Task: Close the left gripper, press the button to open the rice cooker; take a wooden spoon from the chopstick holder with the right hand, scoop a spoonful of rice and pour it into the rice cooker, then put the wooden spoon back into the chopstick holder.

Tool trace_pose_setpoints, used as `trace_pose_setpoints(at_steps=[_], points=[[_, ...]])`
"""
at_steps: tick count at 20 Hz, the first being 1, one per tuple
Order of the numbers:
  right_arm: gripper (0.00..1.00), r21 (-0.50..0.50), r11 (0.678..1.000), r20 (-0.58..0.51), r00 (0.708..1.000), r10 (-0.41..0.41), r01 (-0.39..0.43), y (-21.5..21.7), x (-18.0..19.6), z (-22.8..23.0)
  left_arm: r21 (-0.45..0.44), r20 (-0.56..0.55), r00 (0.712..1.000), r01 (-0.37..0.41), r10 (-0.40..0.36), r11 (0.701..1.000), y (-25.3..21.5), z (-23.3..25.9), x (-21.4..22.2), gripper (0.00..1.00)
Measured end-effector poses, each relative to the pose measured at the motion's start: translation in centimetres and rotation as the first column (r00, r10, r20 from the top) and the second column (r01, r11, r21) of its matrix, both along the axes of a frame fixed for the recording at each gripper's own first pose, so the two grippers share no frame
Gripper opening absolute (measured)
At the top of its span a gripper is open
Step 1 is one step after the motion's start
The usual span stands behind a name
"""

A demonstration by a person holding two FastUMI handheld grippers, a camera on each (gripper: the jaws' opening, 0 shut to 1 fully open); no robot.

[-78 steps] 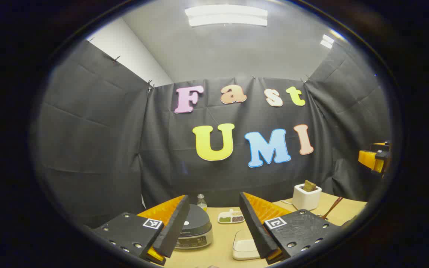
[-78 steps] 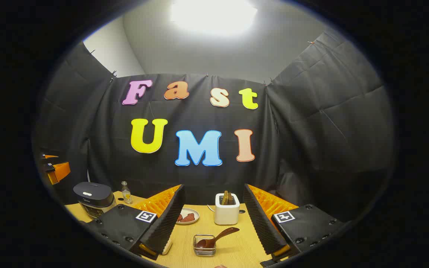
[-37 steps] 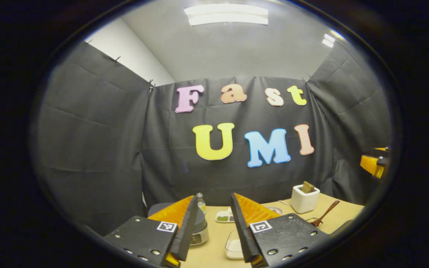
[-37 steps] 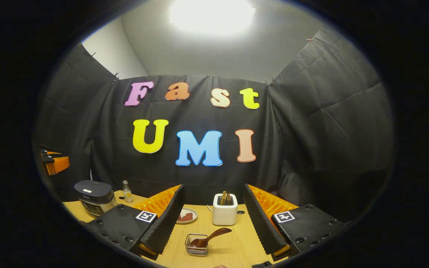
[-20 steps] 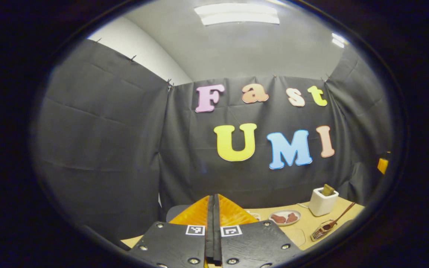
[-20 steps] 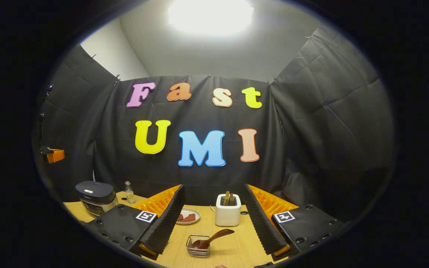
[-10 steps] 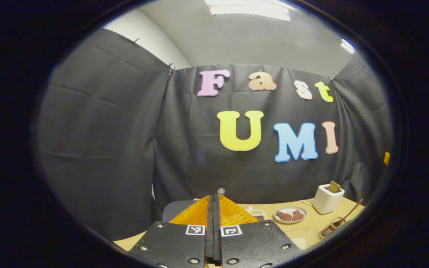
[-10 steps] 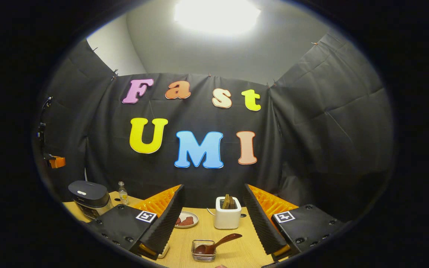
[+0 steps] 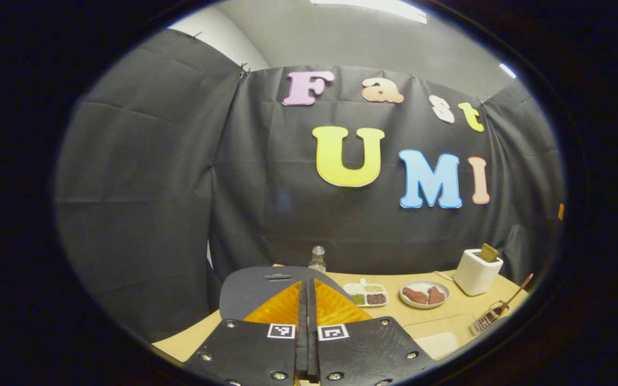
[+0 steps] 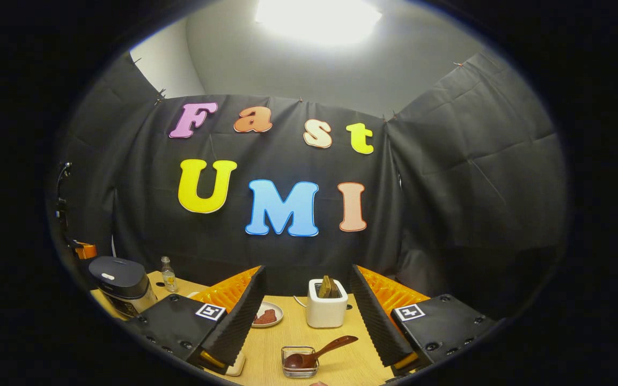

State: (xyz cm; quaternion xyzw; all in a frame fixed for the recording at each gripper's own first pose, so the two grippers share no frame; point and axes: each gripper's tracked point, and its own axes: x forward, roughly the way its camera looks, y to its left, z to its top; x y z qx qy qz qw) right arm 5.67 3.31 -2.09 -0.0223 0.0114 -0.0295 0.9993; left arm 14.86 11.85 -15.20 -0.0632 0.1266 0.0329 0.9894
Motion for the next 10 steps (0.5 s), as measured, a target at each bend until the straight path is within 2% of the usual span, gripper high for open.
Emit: trace_pose_setpoints(at_steps=[10], points=[[0.98, -0.034, 0.999, -0.019, 1.000, -0.016, 0.016, 1.7, 0.7, -0.4, -0.017, -0.112, 0.993, 0.044, -0.046, 0.999, -0.5, -7.5, 1.4, 0.01]])
